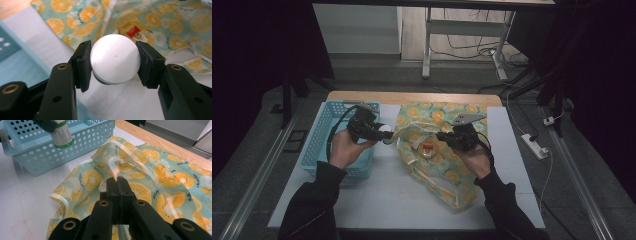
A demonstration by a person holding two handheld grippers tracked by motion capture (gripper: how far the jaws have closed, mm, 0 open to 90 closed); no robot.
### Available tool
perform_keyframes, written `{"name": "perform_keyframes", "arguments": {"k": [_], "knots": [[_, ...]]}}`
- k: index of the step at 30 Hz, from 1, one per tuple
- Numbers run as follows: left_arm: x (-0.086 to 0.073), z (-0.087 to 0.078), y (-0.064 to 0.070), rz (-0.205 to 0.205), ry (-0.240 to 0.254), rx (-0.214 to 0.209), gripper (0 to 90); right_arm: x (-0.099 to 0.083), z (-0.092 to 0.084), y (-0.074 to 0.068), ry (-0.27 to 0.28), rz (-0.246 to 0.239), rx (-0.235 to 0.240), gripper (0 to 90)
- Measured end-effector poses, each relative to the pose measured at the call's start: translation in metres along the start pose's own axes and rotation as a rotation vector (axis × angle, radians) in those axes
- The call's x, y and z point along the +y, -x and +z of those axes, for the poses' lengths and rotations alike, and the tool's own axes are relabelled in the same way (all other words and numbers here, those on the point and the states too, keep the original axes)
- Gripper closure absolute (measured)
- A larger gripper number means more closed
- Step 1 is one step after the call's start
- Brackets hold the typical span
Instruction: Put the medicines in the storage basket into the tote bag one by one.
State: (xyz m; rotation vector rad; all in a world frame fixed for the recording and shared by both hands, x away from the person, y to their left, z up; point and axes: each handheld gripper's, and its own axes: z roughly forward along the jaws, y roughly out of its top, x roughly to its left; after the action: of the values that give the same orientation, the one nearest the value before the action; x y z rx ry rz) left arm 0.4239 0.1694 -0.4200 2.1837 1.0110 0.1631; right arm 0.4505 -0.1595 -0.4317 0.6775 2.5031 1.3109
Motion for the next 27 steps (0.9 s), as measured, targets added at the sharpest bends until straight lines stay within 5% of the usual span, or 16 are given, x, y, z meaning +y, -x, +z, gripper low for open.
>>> {"name": "perform_keyframes", "arguments": {"k": [16, 27], "knots": [[0.012, 0.034, 0.031, 0.066, -0.026, -0.072, 50.2, 0.002, -0.003, 0.000, 0.017, -0.002, -0.005, 89.8], [0.029, 0.060, 0.046, 0.108, -0.045, -0.079, 50.1, 0.002, -0.002, 0.001, 0.017, -0.002, -0.006, 89.8]]}}
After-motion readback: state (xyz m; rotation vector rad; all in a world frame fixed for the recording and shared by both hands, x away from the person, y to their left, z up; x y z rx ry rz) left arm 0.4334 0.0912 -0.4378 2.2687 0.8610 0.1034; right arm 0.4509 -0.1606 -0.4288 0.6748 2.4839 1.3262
